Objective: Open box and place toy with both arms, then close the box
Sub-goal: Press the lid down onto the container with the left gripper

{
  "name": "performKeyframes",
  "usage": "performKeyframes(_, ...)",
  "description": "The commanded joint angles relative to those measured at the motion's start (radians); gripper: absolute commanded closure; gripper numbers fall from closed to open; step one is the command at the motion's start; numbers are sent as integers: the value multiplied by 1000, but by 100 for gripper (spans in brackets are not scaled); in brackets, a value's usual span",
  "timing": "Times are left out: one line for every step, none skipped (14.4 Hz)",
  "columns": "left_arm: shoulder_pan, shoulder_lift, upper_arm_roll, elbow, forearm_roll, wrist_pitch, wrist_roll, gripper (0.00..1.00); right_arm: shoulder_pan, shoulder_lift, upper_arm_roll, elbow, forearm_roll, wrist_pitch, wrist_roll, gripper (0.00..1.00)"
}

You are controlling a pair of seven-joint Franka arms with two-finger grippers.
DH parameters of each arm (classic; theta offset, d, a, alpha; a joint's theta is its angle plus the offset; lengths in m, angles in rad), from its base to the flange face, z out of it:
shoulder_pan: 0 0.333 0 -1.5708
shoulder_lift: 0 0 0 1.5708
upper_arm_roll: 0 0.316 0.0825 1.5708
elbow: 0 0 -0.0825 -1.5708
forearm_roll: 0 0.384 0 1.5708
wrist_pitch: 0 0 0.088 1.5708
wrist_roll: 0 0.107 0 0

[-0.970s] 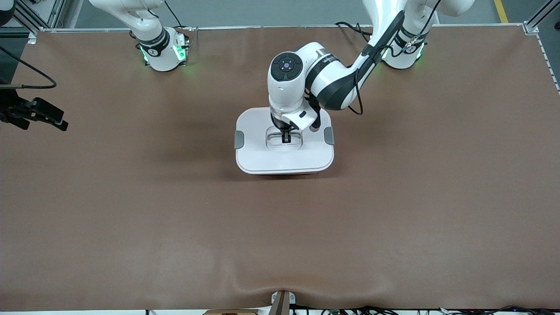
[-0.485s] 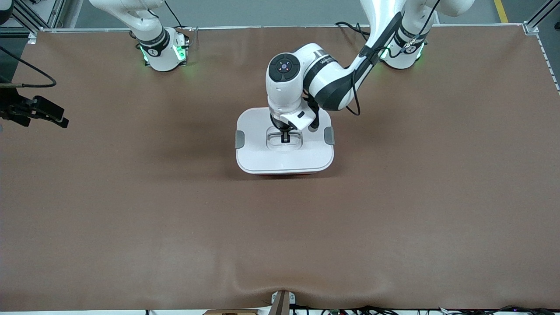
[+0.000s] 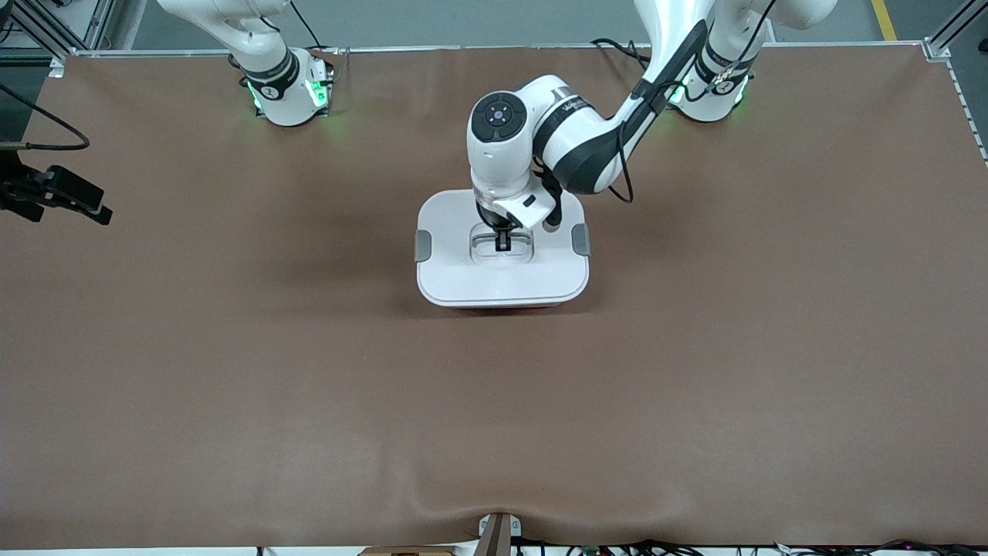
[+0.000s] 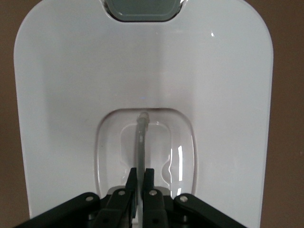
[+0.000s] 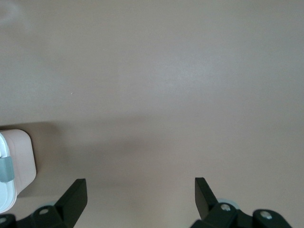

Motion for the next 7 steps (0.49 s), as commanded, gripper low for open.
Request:
performKeyframes(-23,-9,5,1,16,-4,-57,100,-14,4,8,18,17,-20,7,0)
performKeyframes(-27,-9,8,3,16,-4,-68,100,-14,4,8,18,17,-23,7,0)
performKeyframes(-28,-7,9,3,19,-4,-77,100,-14,4,8,18,17,-34,7,0)
performKeyframes(-26,-9,8,3,36,-4,-87,100,-11,5,8,16,17,-46,5,0)
performKeyframes(-26,-9,3,3,56,-4,-106,100,-11,5,8,16,17,-46,5,0)
performKeyframes(-26,-7,2,3,65,-4,-125,100,-13,5,8,18,17,-44,5,0)
performKeyframes(-29,-6,3,1,69,-4,-127,100,-13,5,10,18,17,-44,5,0)
